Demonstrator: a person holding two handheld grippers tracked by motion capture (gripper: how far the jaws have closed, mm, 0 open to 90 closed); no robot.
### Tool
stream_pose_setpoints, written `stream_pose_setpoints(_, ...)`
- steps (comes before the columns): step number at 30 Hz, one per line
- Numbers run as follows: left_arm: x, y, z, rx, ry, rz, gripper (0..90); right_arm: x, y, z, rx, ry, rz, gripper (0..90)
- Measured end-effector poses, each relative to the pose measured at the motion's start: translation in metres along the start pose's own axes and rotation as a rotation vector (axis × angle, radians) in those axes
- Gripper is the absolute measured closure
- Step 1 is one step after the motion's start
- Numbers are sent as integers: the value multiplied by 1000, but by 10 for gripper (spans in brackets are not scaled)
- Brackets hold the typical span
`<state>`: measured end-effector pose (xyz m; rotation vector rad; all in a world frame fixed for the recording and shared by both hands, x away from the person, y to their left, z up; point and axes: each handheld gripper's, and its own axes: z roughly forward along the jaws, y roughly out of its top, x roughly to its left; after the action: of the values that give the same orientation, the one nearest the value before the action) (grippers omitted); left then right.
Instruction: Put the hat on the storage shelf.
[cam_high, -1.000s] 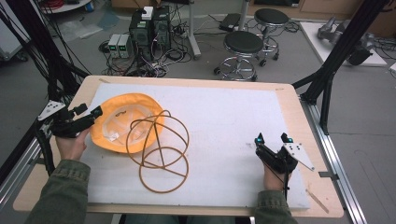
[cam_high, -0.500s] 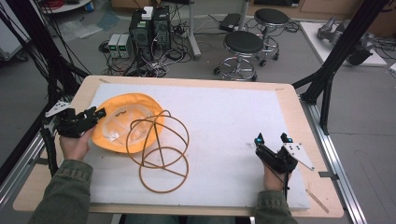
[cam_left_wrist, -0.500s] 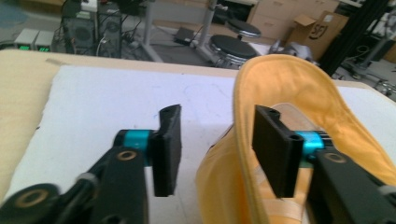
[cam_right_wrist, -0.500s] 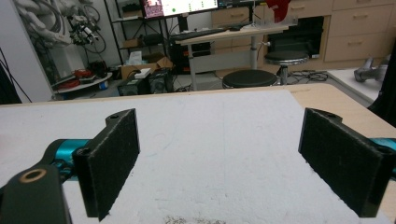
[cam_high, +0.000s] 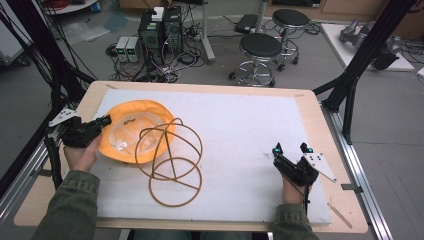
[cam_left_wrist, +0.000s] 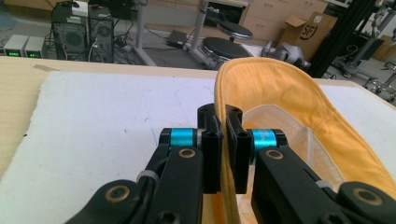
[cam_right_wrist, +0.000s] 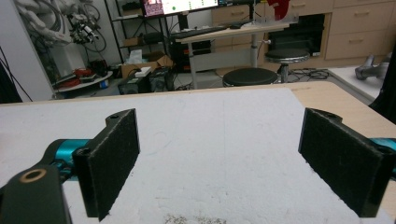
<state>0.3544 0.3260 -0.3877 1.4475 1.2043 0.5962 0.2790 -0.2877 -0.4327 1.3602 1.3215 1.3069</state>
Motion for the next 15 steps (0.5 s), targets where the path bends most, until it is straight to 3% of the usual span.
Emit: stream_pose_setpoints(15,-3,2,-3,-50,-45,-14,866,0,0,0,3,1,-3,114)
